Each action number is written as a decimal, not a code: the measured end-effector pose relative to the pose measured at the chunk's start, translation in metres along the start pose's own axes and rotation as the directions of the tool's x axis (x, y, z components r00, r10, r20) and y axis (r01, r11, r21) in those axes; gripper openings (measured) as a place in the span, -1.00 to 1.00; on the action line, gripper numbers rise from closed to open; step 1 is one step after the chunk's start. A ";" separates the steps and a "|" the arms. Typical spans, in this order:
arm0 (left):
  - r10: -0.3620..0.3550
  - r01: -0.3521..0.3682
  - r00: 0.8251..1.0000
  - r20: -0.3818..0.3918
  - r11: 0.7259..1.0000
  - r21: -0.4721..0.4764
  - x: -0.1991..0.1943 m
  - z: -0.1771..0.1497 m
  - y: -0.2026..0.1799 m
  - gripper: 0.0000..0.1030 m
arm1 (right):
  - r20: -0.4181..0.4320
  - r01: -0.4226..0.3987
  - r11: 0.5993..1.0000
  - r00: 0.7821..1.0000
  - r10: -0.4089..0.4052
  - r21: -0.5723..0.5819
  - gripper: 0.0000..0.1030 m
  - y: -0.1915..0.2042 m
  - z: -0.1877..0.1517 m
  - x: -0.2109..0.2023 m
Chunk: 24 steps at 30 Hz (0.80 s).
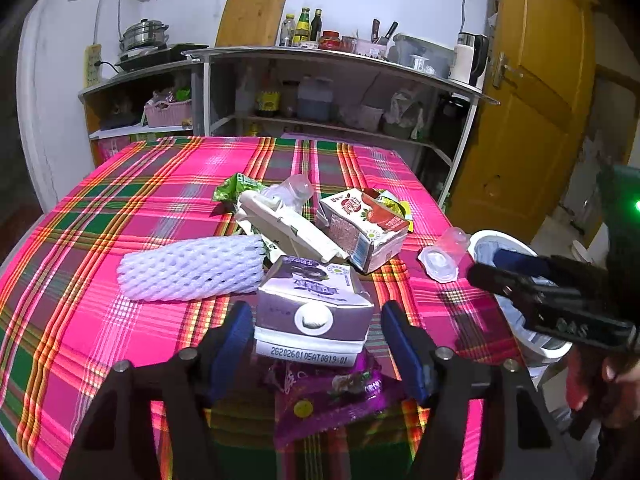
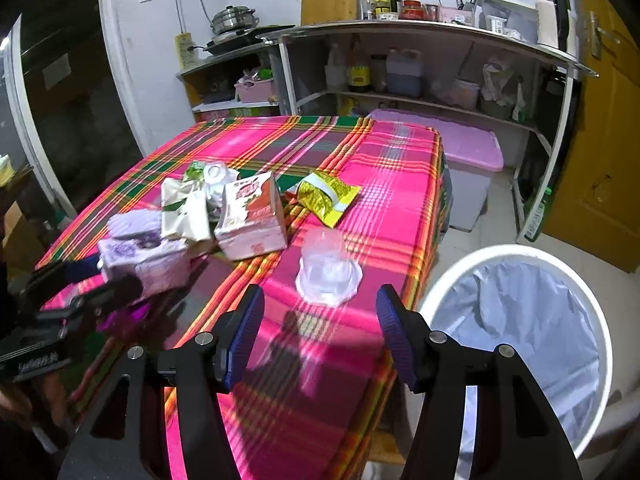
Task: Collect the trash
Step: 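Grasp the purple milk carton with the left gripper while the right gripper grasps the clear cup, then carry the purple carton and clear cup over the bin and release both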
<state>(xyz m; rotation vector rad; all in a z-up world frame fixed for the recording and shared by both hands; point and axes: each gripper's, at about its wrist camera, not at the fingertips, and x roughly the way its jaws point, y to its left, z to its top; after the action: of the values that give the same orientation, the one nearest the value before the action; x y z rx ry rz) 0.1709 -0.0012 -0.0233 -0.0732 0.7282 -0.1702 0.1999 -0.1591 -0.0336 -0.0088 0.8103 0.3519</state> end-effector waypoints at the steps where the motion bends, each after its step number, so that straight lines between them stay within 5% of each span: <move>1: 0.002 -0.002 1.000 -0.001 1.000 0.004 0.001 -0.001 -0.001 0.13 | -0.003 0.002 1.000 1.000 -0.002 -0.001 0.15 0.001 0.003 0.003; 6: 0.007 -0.008 1.000 0.012 1.000 0.023 0.001 -0.002 -0.004 0.12 | -0.027 0.000 1.000 1.000 0.000 0.007 0.13 0.000 0.015 0.023; 10: 0.003 -0.003 1.000 0.019 1.000 0.020 -0.001 -0.003 -0.004 0.11 | -0.038 -0.004 1.000 0.999 0.004 0.008 -0.42 0.001 0.018 0.029; 24: -0.013 0.011 0.996 0.085 1.000 0.024 -0.038 -0.001 -0.011 0.10 | 0.010 -0.026 0.999 1.000 0.025 0.032 -0.45 0.009 -0.004 -0.018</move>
<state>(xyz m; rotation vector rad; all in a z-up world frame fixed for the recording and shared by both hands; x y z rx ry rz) 0.1408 -0.0048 0.0028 -0.0620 0.6405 -0.1855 0.1830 -0.1570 -0.0223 0.0335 0.8071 0.3627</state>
